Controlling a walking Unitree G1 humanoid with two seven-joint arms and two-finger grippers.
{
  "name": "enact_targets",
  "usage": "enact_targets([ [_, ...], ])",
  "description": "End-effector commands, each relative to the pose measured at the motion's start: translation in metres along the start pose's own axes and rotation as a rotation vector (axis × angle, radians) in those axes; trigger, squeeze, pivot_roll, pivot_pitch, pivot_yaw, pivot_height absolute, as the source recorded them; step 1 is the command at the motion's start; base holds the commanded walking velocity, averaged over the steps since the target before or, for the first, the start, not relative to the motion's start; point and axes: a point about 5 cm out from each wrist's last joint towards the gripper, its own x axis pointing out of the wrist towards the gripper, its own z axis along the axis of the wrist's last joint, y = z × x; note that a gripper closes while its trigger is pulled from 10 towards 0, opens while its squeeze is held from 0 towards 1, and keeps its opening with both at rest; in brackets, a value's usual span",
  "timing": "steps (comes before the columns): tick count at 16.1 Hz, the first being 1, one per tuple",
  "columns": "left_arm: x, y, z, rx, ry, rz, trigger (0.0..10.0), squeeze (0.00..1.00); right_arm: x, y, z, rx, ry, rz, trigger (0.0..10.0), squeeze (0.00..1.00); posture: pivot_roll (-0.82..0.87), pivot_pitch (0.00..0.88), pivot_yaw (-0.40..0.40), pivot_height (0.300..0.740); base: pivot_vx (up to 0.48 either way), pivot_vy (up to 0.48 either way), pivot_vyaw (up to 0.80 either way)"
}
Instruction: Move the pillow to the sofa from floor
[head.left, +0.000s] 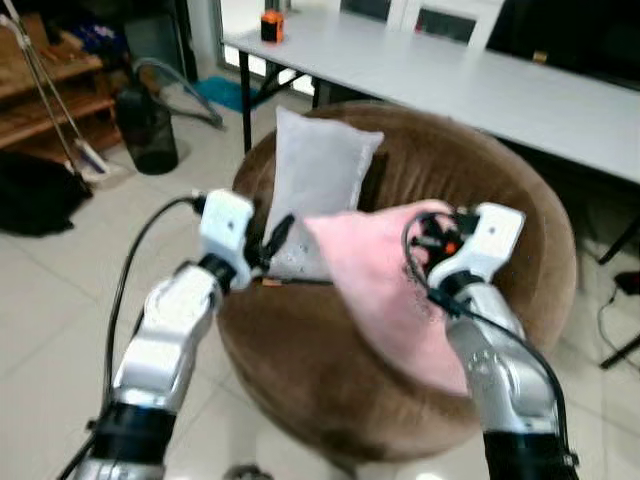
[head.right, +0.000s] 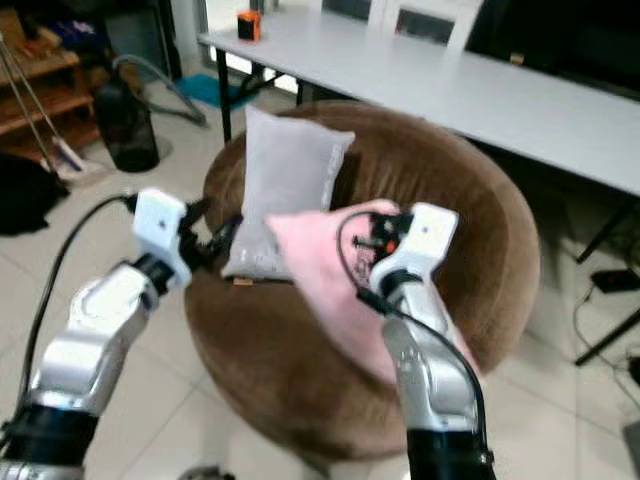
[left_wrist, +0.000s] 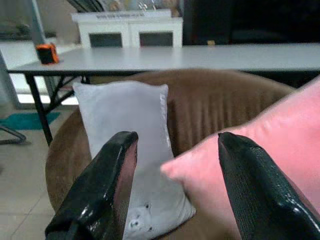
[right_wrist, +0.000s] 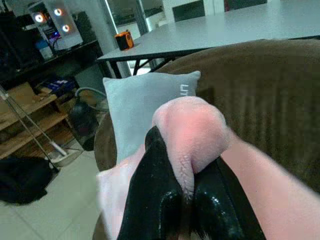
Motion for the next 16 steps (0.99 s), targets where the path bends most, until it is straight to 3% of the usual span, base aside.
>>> enact_targets([
  [1, 0.002, -0.017, -0.002, 0.003, 0.01, -0.11, 10.0, 0.0, 0.0, -0.007, 0.011, 0.013, -0.04, -0.008, 10.0, 0.0, 0.1, 0.007, -0.057, 0.74, 0.0, 0.0, 0.0],
  [4, -0.01, -0.022, -0.002, 0.006, 0.013, -0.236, 10.0, 0.0, 0.008, -0.002, 0.02, 0.103, -0.046, 0.023, 10.0, 0.0, 0.1, 0.023, -0.064, 0.74, 0.0, 0.0, 0.0],
  [7, -0.017, -0.018, -0.004, 0.016, 0.038, -0.242, 10.0, 0.0, 0.018, -0.001, 0.026, 0.139, -0.049, 0.027, 10.0, 0.0, 0.11, 0.047, -0.072, 0.74, 0.0, 0.0, 0.0],
  [11, -0.029, -0.013, -0.005, 0.031, 0.08, -0.268, 10.0, 0.0, 0.06, 0.001, 0.008, 0.126, 0.097, 0.014, 10.0, 0.0, 0.13, 0.09, -0.067, 0.74, 0.0, 0.0, 0.0],
  [13, -0.032, -0.011, -0.005, 0.033, 0.098, -0.271, 10.0, 0.0, 0.08, 0.002, 0.003, 0.059, 0.156, 0.008, 10.0, 0.0, 0.14, 0.115, -0.065, 0.74, 0.0, 0.0, 0.0],
  [15, -0.035, -0.009, -0.005, 0.038, 0.111, -0.266, 10.0, 0.0, 0.095, 0.0, 0.01, 0.023, 0.142, -0.046, 10.0, 0.0, 0.15, 0.134, -0.07, 0.74, 0.0, 0.0, 0.0],
  [16, -0.036, -0.009, -0.005, 0.039, 0.113, -0.261, 10.0, 0.0, 0.098, -0.001, 0.013, 0.017, 0.135, -0.064, 10.0, 0.53, 0.16, 0.138, -0.074, 0.74, 0.0, 0.0, 0.0],
])
